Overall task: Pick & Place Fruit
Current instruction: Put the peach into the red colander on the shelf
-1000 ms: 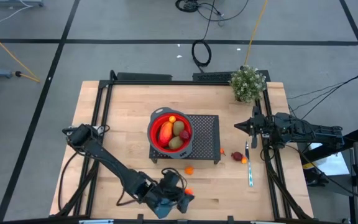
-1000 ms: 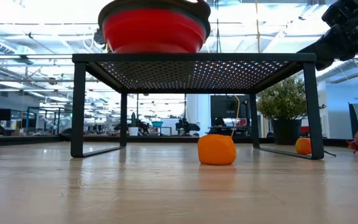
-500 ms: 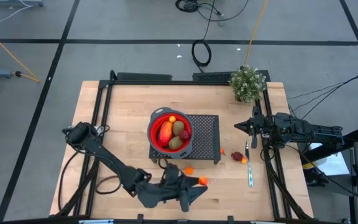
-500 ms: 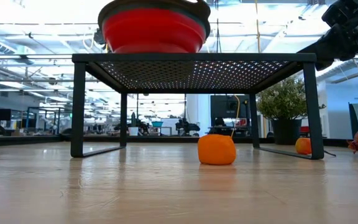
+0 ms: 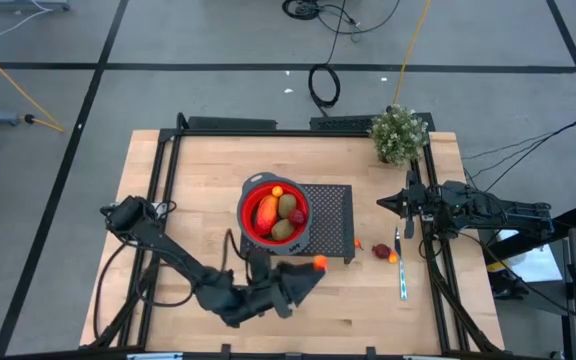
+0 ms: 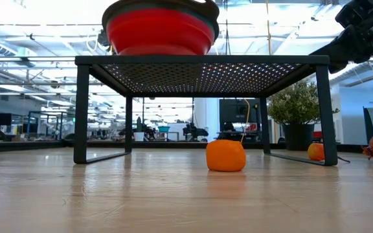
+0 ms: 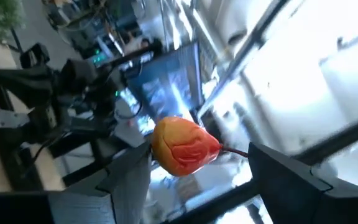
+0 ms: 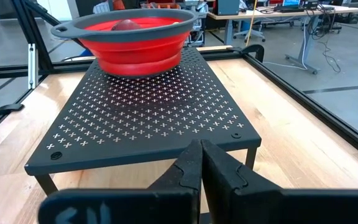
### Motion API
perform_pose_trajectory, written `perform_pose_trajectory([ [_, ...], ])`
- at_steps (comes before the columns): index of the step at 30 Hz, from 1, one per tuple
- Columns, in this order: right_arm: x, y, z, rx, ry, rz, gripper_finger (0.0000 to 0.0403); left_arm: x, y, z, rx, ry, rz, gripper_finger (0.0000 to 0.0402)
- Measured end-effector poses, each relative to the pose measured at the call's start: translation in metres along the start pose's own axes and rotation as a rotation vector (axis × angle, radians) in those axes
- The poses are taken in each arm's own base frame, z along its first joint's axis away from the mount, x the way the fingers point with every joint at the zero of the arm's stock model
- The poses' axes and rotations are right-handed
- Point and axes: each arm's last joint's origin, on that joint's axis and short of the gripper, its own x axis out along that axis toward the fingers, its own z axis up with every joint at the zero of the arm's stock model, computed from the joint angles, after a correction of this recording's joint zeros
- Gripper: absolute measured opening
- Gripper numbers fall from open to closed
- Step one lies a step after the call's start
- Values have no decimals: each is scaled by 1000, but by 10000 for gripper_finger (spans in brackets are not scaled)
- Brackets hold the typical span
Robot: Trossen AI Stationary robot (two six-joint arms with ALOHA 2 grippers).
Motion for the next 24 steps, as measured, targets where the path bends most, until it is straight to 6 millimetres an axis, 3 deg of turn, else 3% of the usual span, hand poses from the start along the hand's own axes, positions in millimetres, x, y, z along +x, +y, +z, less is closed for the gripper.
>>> perform_pose_trajectory([
  [17,0,0,0,0,0,0,0,1,-8,15,-253,-125,-30,269],
  [24,0,0,0,0,0,0,0,1,-6,12,-123,-113,-9,269],
])
